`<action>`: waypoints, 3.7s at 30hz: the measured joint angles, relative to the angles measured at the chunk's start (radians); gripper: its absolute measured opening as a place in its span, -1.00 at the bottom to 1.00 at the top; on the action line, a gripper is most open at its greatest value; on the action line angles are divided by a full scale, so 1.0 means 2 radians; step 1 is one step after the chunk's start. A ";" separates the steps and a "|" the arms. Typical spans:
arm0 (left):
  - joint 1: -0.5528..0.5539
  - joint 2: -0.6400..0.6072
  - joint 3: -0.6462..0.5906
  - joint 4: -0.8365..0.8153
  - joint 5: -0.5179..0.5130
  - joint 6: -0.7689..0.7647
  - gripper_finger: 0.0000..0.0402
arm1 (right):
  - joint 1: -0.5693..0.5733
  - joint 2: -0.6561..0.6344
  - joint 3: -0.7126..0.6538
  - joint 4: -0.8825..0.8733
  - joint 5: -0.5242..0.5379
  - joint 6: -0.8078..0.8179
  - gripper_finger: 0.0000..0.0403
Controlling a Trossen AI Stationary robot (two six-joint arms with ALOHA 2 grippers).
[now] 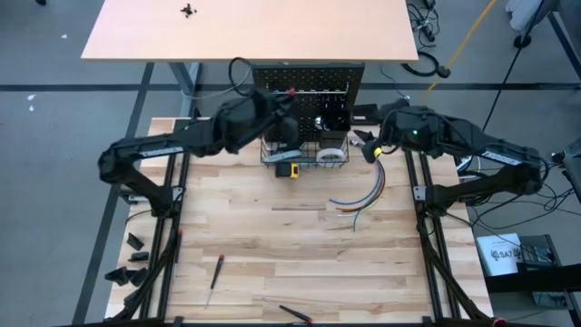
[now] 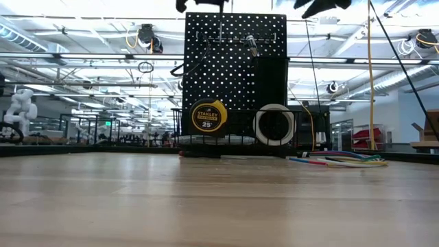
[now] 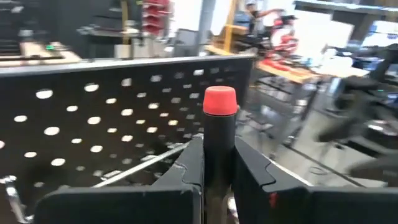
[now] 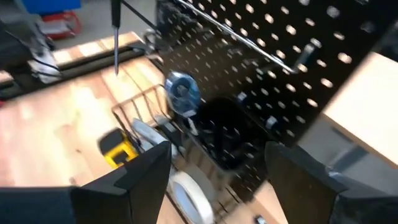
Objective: Hang tools onto peg board
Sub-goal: Hang the screwdriver on the pegboard
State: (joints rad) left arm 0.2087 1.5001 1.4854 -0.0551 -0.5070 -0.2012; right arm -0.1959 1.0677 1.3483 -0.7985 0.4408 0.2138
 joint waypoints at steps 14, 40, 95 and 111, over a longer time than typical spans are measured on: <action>0.031 0.020 0.005 0.001 -0.042 -0.001 -0.81 | 0.000 -0.007 0.000 -0.038 0.007 -0.031 0.26; -0.004 0.049 -0.016 0.150 -0.147 0.125 -0.81 | -0.001 -0.007 0.000 -0.038 0.006 -0.043 0.26; 0.019 0.076 -0.016 0.141 -0.181 0.134 -0.19 | -0.001 -0.007 0.000 -0.038 0.003 -0.035 0.26; -0.029 -0.011 -0.012 0.011 -0.152 0.086 -0.08 | -0.001 -0.007 0.000 -0.023 0.002 -0.030 0.26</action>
State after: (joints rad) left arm 0.1502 1.4774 1.4605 -0.0332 -0.8110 -0.0292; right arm -0.1974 1.0542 1.3483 -0.8445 0.4440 0.1548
